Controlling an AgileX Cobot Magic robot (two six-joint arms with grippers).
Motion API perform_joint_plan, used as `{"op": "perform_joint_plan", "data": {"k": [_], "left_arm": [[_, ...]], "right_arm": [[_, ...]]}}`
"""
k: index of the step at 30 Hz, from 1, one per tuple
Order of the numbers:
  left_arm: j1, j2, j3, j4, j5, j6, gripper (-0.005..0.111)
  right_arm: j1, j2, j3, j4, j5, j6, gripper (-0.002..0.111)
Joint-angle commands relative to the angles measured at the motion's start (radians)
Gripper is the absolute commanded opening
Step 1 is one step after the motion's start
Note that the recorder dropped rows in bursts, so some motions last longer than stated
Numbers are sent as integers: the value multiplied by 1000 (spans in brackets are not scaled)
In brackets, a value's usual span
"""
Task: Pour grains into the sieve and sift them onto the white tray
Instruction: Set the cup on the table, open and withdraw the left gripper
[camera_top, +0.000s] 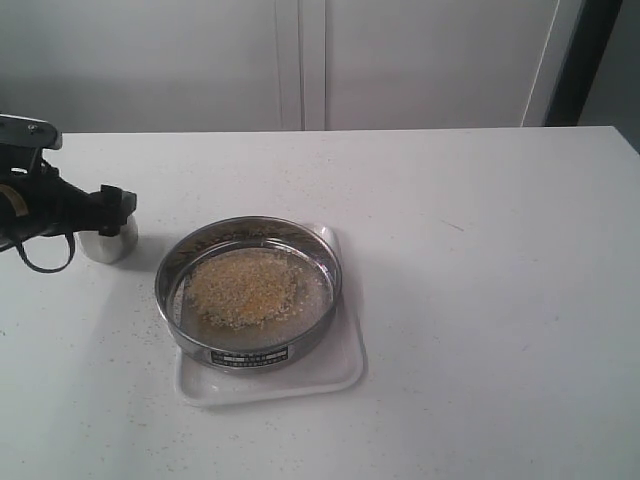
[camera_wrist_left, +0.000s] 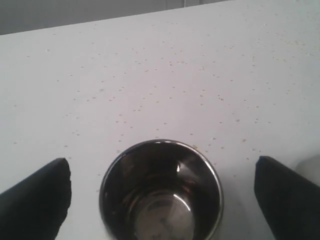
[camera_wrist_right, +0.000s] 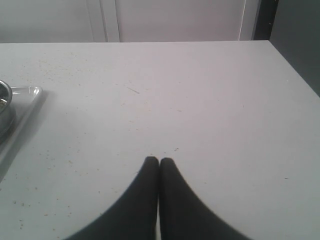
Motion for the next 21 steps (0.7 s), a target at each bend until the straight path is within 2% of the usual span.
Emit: {"op": "perform_joint_plan", "data": {"k": [1,4,8,11,15,16,21], "left_arm": [[1,-93,5,18,147,-19,95],[1,-152,5,41,189,-35,88],[1,-226,5,73,248,-113,69],[1,-276,5,93,327,-187,45],[0,-343,5,132,468,-280,6],[-6,-361,5,132,523,-285,0],[-53,-457,5,138,803,-265,0]], "right_arm": [[0,0,5,-5,-9,-2,0],[0,0,5,-5,-9,-2,0],[0,0,5,-5,-9,-2,0],[0,0,5,-5,-9,-2,0],[0,0,5,-5,-9,-2,0],[0,0,5,-5,-9,-2,0],[0,0,5,-5,-9,-2,0]]}}
